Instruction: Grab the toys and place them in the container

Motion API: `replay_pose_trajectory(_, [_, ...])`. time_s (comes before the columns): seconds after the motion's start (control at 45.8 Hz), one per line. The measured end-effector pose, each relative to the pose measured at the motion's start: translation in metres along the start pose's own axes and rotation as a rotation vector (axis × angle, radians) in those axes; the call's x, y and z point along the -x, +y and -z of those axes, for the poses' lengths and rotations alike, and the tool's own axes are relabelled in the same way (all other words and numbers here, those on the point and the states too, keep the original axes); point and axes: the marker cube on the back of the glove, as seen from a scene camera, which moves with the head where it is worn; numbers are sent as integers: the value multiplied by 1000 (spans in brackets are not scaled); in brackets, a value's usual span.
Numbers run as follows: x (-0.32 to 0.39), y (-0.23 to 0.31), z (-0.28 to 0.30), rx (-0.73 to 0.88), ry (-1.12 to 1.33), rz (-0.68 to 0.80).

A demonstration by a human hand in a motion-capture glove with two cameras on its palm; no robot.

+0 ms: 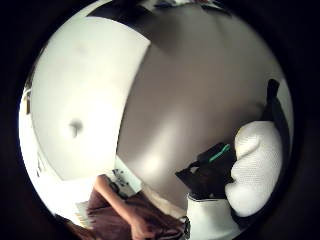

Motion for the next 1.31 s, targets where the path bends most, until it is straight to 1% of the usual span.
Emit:
replay_pose_trajectory(0.153, [5, 8, 48, -7, 9, 14])
replay_pose_trajectory(0.306, [31, 9, 132, -47, 71, 48])
replay_pose_trajectory(0.458, [77, 2, 213, -99, 136, 87])
replay_pose_trajectory(0.633, [148, -13, 268, -169, 159, 162])
replay_pose_trajectory(0.764, [207, -32, 274, -193, 129, 231])
replay_pose_trajectory(0.939, [279, -53, 262, -194, 118, 333])
replay_pose_trajectory(0.982, [297, -57, 259, -203, 94, 388])
replay_pose_trajectory(1.048, [325, -57, 257, -247, -22, 543])
replay_pose_trajectory(1.091, [333, -55, 256, -270, -58, 595])
replay_pose_trajectory(1.179, [335, -54, 248, -237, 44, 587])
replay_pose_trajectory(1.266, [367, -56, 238, -227, 56, 791])
replay_pose_trajectory(1.31, [374, -57, 233, -216, 73, 795])
